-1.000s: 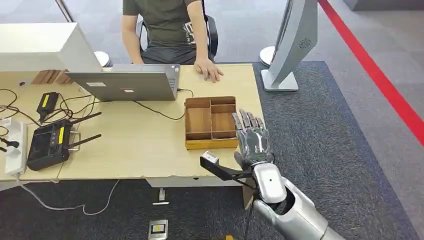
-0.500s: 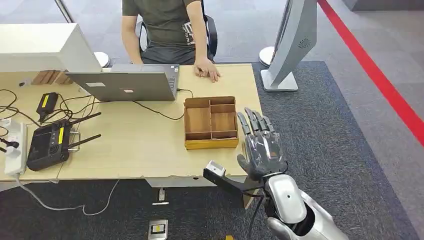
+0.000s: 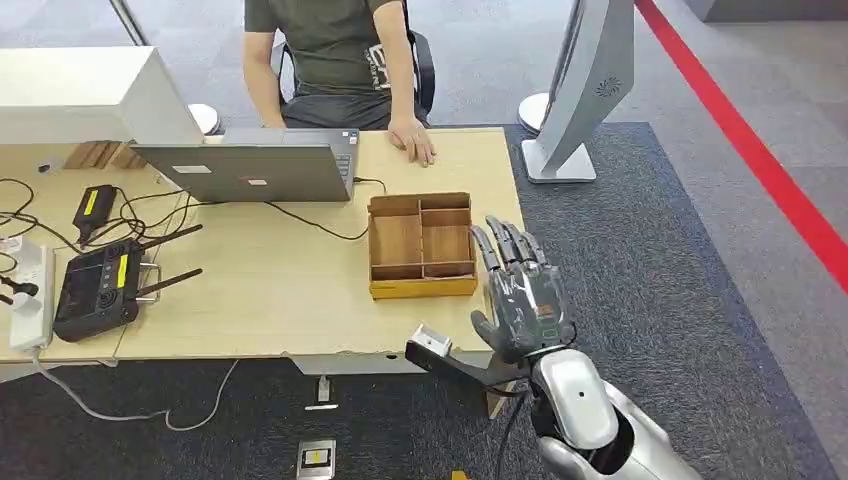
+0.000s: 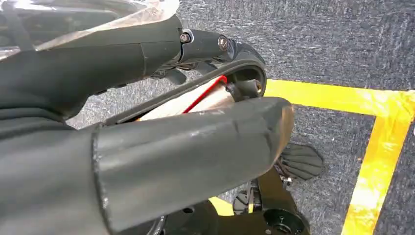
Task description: Pass the card to the sensor for recognition and then transmit it.
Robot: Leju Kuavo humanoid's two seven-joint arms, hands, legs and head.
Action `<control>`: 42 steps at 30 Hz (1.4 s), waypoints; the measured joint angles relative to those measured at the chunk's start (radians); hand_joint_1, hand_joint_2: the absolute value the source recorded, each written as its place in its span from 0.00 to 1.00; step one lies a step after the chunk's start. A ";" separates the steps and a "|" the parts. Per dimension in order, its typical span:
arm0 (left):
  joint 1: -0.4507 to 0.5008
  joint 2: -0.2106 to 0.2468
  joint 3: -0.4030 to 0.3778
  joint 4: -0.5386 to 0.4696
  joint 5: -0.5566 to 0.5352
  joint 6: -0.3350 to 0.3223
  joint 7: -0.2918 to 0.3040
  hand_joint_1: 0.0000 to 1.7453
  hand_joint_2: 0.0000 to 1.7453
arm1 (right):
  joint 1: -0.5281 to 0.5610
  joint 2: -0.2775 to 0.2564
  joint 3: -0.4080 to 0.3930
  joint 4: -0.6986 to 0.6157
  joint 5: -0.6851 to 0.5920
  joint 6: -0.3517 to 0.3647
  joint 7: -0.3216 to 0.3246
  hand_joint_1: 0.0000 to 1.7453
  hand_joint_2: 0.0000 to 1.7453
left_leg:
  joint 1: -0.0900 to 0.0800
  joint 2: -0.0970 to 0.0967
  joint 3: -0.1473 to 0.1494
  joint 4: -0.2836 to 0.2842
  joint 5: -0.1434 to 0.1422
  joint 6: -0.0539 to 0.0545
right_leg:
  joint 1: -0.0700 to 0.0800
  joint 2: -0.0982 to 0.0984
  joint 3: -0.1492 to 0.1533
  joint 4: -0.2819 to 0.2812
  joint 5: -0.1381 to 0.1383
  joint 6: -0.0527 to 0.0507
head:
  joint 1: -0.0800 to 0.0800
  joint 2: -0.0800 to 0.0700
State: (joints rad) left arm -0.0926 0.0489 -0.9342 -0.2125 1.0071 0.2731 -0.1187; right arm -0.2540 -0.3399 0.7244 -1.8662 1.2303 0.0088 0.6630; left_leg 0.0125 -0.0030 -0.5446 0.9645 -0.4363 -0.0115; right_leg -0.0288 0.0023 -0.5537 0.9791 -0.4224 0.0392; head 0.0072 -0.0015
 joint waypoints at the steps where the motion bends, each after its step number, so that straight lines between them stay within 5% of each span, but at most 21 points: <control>1: 0.000 0.000 0.000 0.000 0.002 0.001 0.000 0.00 0.00 | 0.000 0.004 0.003 0.000 -0.010 -0.002 -0.005 0.00 1.00 | 0.000 0.000 0.000 0.000 0.000 0.000 | 0.000 0.000 0.000 0.000 0.000 0.000 | 0.000 0.000; 27: -0.002 -0.001 0.000 0.000 0.017 0.008 0.005 0.00 0.00 | -0.012 0.110 0.108 0.147 -0.016 0.003 -0.053 0.00 1.00 | 0.000 0.000 0.000 0.000 0.000 0.000 | 0.000 0.000 0.000 0.000 0.000 0.000 | 0.000 0.000; 42: -0.012 -0.001 -0.009 0.000 -0.008 -0.002 0.010 0.00 0.00 | -0.109 0.155 0.138 0.311 0.170 -0.048 -0.042 0.00 1.00 | 0.000 0.000 0.000 0.000 0.000 0.000 | 0.000 0.000 0.000 0.000 0.000 0.000 | 0.000 0.000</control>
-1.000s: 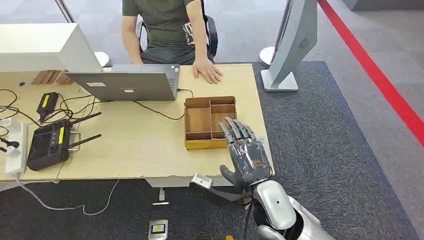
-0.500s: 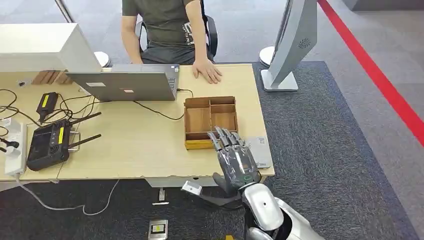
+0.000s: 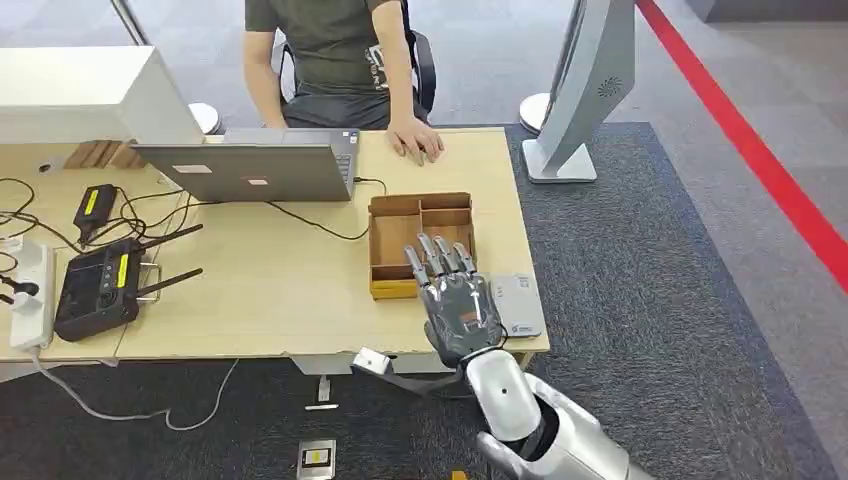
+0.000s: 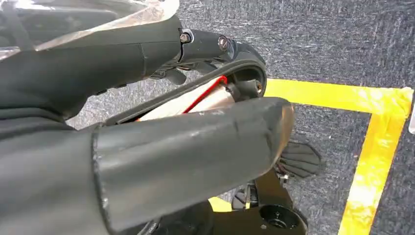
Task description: Pass the card to the sensor for recognition and then transmit it.
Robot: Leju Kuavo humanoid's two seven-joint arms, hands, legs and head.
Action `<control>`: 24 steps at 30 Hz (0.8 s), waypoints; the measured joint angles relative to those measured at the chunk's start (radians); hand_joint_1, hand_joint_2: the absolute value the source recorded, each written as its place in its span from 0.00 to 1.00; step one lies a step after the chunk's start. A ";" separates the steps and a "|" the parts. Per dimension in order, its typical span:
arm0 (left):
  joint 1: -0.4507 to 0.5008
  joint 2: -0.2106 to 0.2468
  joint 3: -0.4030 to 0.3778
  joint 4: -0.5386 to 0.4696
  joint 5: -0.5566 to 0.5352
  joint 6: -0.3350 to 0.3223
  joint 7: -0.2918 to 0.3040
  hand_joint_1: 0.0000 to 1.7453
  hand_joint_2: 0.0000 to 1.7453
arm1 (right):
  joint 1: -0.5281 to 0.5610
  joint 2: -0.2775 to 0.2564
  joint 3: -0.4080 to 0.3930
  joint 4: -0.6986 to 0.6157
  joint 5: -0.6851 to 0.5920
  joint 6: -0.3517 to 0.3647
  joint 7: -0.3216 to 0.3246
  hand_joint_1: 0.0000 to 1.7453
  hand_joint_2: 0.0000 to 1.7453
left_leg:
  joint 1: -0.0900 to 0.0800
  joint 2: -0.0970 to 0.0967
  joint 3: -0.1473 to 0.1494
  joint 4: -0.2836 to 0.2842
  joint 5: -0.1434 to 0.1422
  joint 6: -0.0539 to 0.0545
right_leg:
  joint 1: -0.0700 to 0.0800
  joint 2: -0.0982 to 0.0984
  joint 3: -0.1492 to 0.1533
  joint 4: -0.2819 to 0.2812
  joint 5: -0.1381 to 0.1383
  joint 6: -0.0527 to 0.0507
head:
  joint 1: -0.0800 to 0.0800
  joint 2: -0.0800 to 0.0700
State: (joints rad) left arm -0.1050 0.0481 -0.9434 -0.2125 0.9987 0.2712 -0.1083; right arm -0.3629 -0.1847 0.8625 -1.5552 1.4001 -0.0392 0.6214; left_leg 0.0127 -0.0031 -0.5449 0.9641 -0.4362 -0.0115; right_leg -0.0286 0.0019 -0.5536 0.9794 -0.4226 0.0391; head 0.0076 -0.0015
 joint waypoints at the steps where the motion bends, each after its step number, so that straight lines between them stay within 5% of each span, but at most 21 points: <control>1: 0.000 0.000 -0.002 0.000 0.000 0.000 0.000 0.00 0.00 | -0.004 0.003 0.000 0.010 0.008 -0.005 -0.002 0.00 1.00 | 0.000 0.000 0.000 0.000 0.000 0.000 | 0.000 0.000 0.000 0.000 0.000 0.000 | 0.000 0.000; 24: 0.000 0.000 -0.020 0.000 -0.003 -0.007 -0.002 0.00 0.00 | -0.076 0.064 -0.024 0.241 0.039 -0.008 -0.024 0.00 1.00 | 0.000 0.000 0.000 0.000 0.000 0.000 | 0.000 0.000 0.000 0.000 0.000 0.000 | 0.000 0.000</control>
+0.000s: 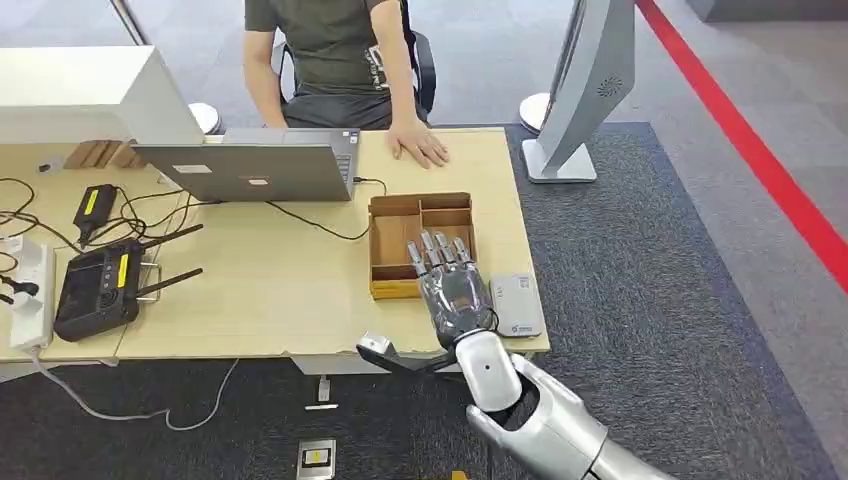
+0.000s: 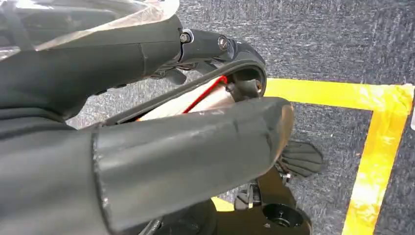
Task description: Pass the card to the sensor for recognition and then transmit it.
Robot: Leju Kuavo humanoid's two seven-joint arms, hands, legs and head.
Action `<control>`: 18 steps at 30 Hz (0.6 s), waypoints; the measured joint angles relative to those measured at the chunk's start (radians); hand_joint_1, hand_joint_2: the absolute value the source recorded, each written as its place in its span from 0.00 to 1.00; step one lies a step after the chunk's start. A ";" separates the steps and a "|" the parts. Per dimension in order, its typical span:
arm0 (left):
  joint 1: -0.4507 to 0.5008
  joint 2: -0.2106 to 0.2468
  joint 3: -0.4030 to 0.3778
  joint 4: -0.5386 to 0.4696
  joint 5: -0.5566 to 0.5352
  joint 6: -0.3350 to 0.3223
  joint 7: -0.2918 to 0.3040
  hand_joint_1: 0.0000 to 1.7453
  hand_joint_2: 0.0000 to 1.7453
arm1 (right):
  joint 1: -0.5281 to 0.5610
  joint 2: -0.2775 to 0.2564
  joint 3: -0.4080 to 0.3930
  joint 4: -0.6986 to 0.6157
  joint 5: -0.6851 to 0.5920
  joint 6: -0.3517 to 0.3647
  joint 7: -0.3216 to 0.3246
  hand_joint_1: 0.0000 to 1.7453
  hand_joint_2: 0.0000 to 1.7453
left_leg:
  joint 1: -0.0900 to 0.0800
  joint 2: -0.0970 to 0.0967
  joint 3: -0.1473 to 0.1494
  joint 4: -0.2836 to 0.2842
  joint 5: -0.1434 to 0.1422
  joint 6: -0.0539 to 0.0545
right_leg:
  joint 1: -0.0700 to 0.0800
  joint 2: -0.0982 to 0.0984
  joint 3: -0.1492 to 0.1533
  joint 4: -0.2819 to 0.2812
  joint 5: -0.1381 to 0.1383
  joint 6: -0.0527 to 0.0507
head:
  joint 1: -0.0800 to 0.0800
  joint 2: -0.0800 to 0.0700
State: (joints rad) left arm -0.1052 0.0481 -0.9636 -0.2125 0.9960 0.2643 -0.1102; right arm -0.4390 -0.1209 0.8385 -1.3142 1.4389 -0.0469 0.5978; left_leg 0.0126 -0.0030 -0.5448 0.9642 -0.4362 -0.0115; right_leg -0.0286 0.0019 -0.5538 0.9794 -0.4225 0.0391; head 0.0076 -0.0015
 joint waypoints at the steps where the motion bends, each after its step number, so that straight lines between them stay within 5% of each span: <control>1: 0.000 0.000 -0.003 0.000 -0.005 -0.001 0.002 0.00 0.00 | -0.006 0.000 -0.003 0.009 0.000 0.002 0.000 0.00 1.00 | 0.000 0.000 0.000 0.000 0.000 0.000 | 0.000 0.000 0.000 0.000 0.000 0.000 | 0.000 0.000; 18: -0.022 0.006 -0.035 0.000 -0.036 -0.013 0.027 0.00 0.00 | -0.070 -0.006 -0.032 0.123 -0.003 0.028 0.006 0.00 1.00 | 0.000 0.000 0.000 0.000 0.000 0.000 | 0.000 0.000 0.000 0.000 0.000 0.000 | 0.000 0.000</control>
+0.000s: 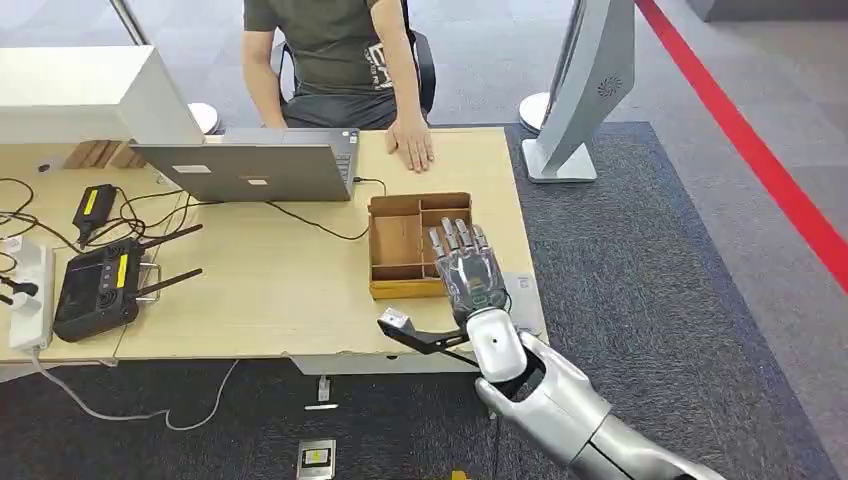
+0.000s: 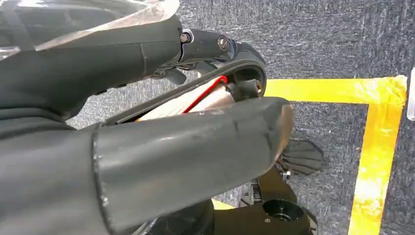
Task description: Pass the card to the sensor for recognition and then transmit it.
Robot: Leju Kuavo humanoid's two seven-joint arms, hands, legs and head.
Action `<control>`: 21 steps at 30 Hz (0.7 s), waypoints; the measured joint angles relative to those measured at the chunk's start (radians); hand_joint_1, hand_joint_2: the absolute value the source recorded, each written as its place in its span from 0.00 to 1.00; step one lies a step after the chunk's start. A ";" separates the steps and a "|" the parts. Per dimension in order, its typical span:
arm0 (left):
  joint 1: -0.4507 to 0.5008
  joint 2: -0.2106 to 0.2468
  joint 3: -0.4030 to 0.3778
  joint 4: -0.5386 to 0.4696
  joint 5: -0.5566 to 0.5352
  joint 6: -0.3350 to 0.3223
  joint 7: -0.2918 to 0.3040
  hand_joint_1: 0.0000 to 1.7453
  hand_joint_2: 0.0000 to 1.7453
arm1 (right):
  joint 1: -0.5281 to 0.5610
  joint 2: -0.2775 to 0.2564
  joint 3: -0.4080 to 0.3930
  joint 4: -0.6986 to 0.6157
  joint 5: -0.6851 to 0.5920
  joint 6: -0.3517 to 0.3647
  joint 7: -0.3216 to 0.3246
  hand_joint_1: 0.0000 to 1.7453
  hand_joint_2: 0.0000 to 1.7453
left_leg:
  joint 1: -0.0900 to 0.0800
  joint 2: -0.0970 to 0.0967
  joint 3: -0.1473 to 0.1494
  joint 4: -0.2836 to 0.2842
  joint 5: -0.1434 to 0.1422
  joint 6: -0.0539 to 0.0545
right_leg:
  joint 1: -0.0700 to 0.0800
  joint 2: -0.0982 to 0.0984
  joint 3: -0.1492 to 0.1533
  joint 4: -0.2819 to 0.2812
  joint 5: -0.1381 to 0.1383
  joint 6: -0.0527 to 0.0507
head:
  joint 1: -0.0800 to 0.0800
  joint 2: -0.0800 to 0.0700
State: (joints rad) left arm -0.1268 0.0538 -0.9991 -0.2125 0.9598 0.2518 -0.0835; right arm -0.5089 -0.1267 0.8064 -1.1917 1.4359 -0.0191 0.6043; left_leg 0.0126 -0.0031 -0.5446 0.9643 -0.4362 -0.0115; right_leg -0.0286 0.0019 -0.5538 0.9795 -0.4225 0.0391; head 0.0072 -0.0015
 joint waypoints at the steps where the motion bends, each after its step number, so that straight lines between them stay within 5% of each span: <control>1: 0.000 0.000 -0.003 0.000 -0.002 0.000 0.000 0.00 0.00 | -0.001 0.000 0.000 0.004 0.000 0.000 0.000 0.00 1.00 | 0.000 0.000 0.000 0.000 0.000 0.000 | 0.000 0.000 0.000 0.000 0.000 0.000 | 0.000 0.000; 21: -0.008 0.005 -0.024 0.000 -0.016 -0.003 0.012 0.00 0.00 | -0.016 -0.002 -0.007 0.084 -0.042 0.005 0.003 0.00 1.00 | 0.000 0.000 0.000 0.000 0.000 0.000 | 0.000 0.000 0.000 0.000 0.000 0.000 | 0.000 0.000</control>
State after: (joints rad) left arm -0.1353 0.0584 -1.0231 -0.2125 0.9438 0.2483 -0.0713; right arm -0.5251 -0.1282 0.7996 -1.1078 1.3939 -0.0145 0.6069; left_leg 0.0126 -0.0031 -0.5447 0.9643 -0.4362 -0.0115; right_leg -0.0286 0.0019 -0.5538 0.9796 -0.4225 0.0390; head 0.0072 -0.0015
